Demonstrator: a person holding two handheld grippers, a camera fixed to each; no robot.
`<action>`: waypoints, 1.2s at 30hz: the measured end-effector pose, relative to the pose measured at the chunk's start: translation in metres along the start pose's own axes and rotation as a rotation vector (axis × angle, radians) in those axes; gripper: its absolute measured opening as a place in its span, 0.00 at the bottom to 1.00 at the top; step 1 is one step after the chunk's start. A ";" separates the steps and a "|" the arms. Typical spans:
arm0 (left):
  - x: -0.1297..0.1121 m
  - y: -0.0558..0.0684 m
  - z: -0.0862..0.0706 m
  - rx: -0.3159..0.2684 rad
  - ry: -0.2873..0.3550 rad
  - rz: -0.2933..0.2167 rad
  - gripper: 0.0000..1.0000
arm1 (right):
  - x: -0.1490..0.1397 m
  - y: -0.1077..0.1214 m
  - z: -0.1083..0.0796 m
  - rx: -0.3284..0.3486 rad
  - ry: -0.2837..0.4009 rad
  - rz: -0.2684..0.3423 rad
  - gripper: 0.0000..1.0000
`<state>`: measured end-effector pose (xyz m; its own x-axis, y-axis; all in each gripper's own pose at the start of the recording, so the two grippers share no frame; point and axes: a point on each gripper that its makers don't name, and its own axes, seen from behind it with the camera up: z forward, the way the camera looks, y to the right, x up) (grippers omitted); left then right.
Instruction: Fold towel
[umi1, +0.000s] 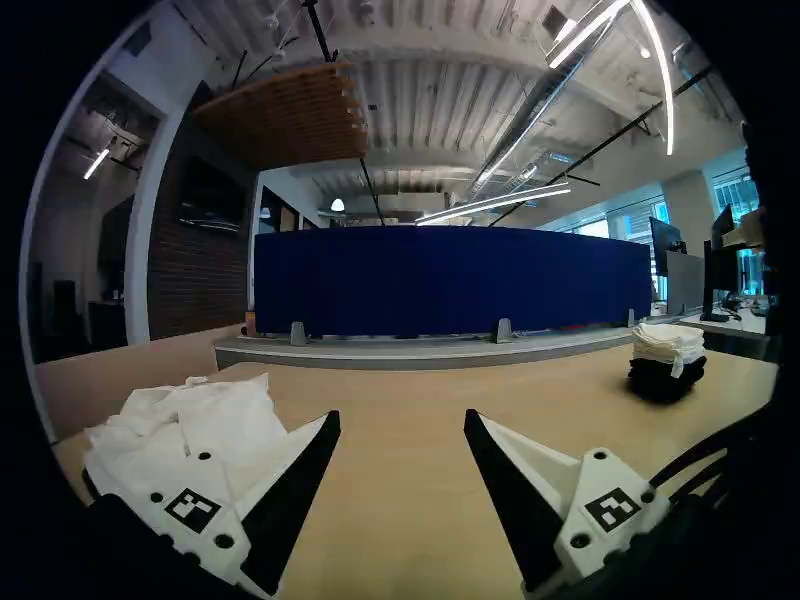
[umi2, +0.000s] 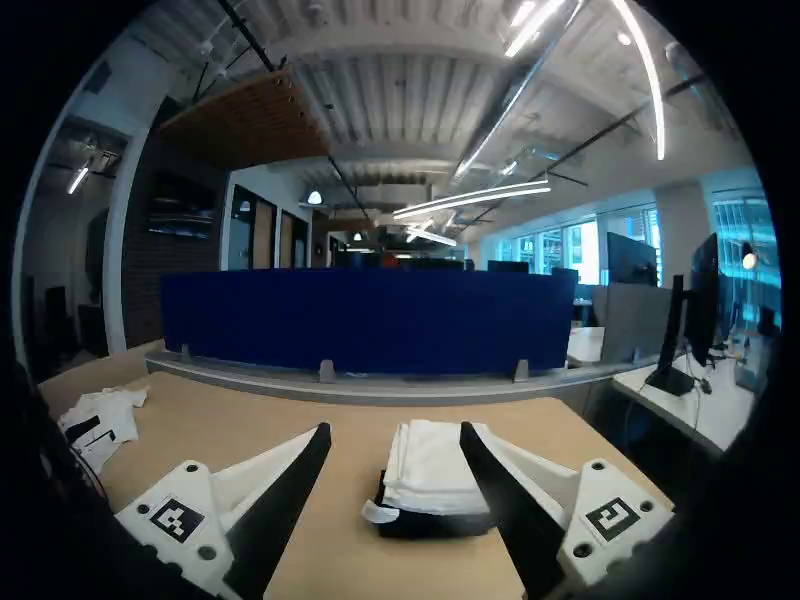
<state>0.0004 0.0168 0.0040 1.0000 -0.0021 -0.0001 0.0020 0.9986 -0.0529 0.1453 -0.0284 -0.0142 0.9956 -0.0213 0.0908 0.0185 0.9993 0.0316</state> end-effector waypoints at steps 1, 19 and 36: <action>0.000 0.000 0.000 0.000 0.000 0.000 0.92 | 0.001 0.002 -0.001 -0.001 0.011 0.001 1.00; 0.000 -0.002 0.000 0.000 0.000 0.000 0.97 | -0.074 0.030 -0.005 0.001 0.101 0.104 1.00; 0.000 -0.001 -0.001 0.000 0.000 0.000 0.97 | -0.120 0.046 0.016 -0.023 0.127 0.145 1.00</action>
<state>0.0007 0.0153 0.0033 1.0000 -0.0021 0.0001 0.0021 0.9986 -0.0531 0.0248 0.0198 -0.0080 0.9915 0.1254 -0.0339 -0.1253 0.9921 0.0042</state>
